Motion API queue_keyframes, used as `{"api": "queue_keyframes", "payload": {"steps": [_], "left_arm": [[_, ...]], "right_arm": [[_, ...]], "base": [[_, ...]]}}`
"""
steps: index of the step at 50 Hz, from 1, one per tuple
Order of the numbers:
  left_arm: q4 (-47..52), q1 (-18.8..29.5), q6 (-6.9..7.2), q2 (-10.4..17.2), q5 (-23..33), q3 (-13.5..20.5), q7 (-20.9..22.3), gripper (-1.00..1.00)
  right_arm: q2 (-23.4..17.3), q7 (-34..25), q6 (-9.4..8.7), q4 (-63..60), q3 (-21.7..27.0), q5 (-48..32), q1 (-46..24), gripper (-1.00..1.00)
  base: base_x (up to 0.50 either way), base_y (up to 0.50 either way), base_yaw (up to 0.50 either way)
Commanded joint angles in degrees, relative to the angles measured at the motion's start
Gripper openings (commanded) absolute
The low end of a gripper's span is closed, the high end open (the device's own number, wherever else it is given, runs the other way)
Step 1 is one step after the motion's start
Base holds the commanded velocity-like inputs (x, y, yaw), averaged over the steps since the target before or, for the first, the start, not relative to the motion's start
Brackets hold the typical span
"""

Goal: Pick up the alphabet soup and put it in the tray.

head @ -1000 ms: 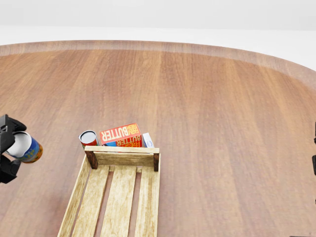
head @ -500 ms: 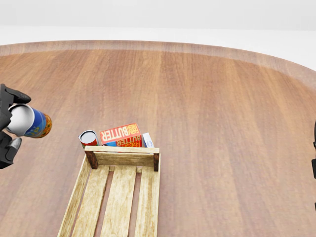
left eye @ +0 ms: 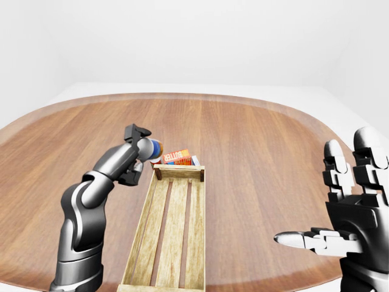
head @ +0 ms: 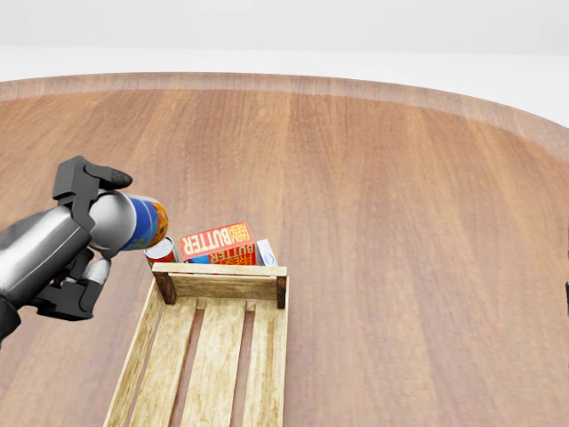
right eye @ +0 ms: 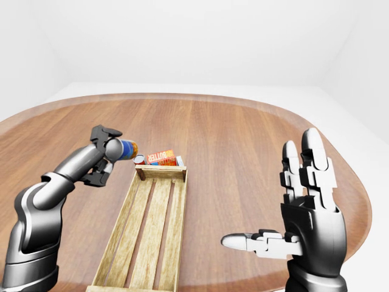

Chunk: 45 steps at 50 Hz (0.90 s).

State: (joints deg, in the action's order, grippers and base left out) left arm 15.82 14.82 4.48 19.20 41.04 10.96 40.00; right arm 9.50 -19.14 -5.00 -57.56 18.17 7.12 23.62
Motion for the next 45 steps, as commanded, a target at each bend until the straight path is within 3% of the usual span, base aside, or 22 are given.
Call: {"api": "queue_keyframes", "payload": {"steps": [1, 6, 8, 11, 27, 40, 45], "left_arm": [[4.6, -4.7, -3.43, -6.0, 2.4, -4.6, 0.0, -1.00], [3.1, -6.6, -6.14, -7.8, 5.1, -7.2, 0.0, -1.00], [-0.2, -6.6, -8.30, -8.1, 7.0, -8.2, 0.0, -1.00], [-3.7, -6.2, -9.48, -8.5, 8.3, -8.8, 0.0, -1.00], [-18.7, -7.8, -9.48, -9.7, 17.1, -13.1, 0.0, -1.00], [-23.1, -7.3, -9.48, -9.9, 19.7, -14.0, 0.0, -1.00], [-29.0, -6.8, -9.48, -9.9, 20.8, -14.8, 0.0, -1.00]], "right_arm": [[0.2, -0.4, 0.00, -0.2, 0.1, 0.0, 0.3, 1.00], [0.6, -1.1, 0.00, -0.5, 1.3, 0.5, 0.4, 1.00], [0.9, -1.2, 0.00, -0.5, 0.8, -0.1, 0.7, 1.00], [1.1, -1.4, 0.00, -0.4, 0.8, -0.1, 1.1, 1.00], [1.9, -2.4, 0.00, -0.6, 3.0, 0.8, 1.1, 1.00], [2.5, -3.2, 0.00, -0.6, 3.6, 0.8, 1.3, 1.00], [2.6, -3.3, 0.00, -0.4, 3.4, 0.6, 1.2, 1.00]], "base": [[0.00, 0.00, 0.00], [0.00, 0.00, 0.00], [0.00, 0.00, 0.00], [0.00, 0.00, 0.00], [0.00, 0.00, 0.00], [0.00, 0.00, 0.00], [0.00, 0.00, 0.00]]}}
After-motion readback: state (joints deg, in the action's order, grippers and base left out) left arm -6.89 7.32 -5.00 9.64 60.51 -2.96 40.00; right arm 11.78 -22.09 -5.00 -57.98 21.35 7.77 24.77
